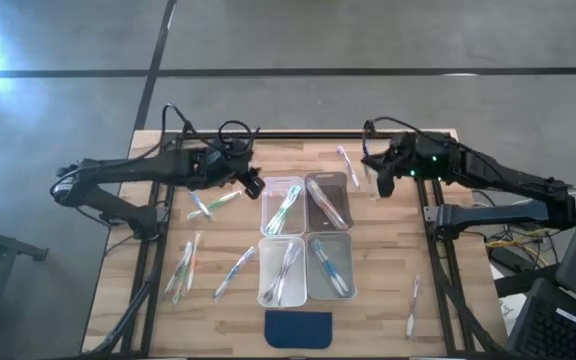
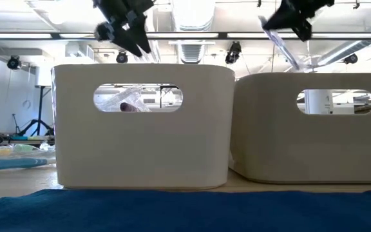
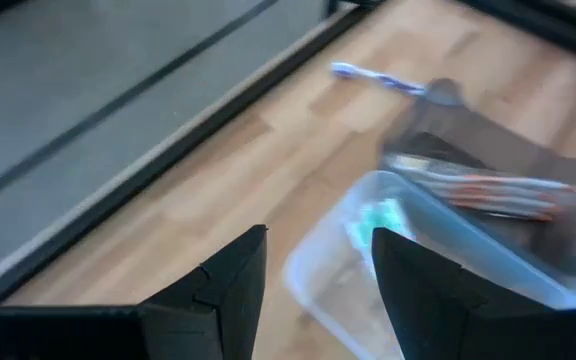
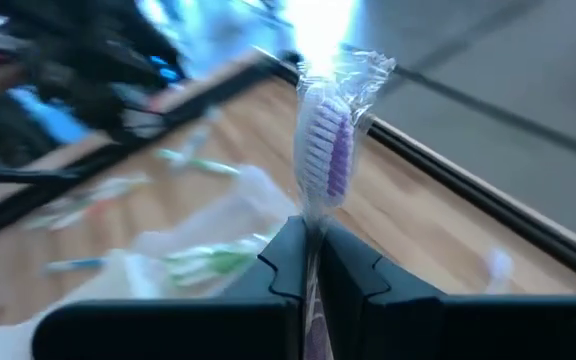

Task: Pick & Place Toothbrushes
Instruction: Put the violet toothbrush into the white bin

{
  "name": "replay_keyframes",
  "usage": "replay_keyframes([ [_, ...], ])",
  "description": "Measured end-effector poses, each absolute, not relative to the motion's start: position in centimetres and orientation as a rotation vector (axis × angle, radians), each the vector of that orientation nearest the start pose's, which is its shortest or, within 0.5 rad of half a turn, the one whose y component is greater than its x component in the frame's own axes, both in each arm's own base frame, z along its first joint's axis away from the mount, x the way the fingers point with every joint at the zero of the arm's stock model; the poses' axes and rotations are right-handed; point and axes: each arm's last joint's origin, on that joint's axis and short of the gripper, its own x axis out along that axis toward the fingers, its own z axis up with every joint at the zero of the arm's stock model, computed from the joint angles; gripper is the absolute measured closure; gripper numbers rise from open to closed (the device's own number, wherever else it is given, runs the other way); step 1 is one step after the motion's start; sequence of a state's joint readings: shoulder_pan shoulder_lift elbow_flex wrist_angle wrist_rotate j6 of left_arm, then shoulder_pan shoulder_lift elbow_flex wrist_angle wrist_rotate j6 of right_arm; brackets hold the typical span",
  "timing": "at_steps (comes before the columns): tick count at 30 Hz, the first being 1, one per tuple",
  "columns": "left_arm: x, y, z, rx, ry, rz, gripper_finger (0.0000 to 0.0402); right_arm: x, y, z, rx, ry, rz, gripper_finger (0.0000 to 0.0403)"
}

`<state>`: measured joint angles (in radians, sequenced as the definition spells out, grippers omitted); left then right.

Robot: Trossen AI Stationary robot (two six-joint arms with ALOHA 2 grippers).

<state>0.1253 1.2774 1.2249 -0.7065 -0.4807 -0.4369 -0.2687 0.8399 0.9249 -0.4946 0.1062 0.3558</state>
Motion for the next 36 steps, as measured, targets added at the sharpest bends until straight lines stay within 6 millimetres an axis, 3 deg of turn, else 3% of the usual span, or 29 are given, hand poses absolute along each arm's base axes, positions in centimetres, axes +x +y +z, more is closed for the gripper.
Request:
replay_keyframes([
  [8,27.8,3.3,30.5,-0.270,0.455,0.401,0.0213,18.8,-1.1,32.4,0.211,0.148,-0.189,0.0392],
  [15,28.5,1.5,28.5,-0.265,0.208,0.093,0.0213,19.2,1.8,30.2,0.114,-0.068,-0.015,0.0392],
  [21,28.0,0.2,27.5,-0.178,0.031,0.000,0.0213,19.0,3.7,28.7,0.052,-0.188,0.080,0.0392],
  [27,28.0,-1.7,27.0,-0.051,-0.040,-0.079,0.0213,19.3,4.7,27.6,0.010,-0.181,0.121,0.0393],
  [36,32.0,-5.1,25.4,0.155,-0.013,-0.137,0.0213,20.6,5.2,27.4,-0.004,-0.166,0.127,0.0393],
])
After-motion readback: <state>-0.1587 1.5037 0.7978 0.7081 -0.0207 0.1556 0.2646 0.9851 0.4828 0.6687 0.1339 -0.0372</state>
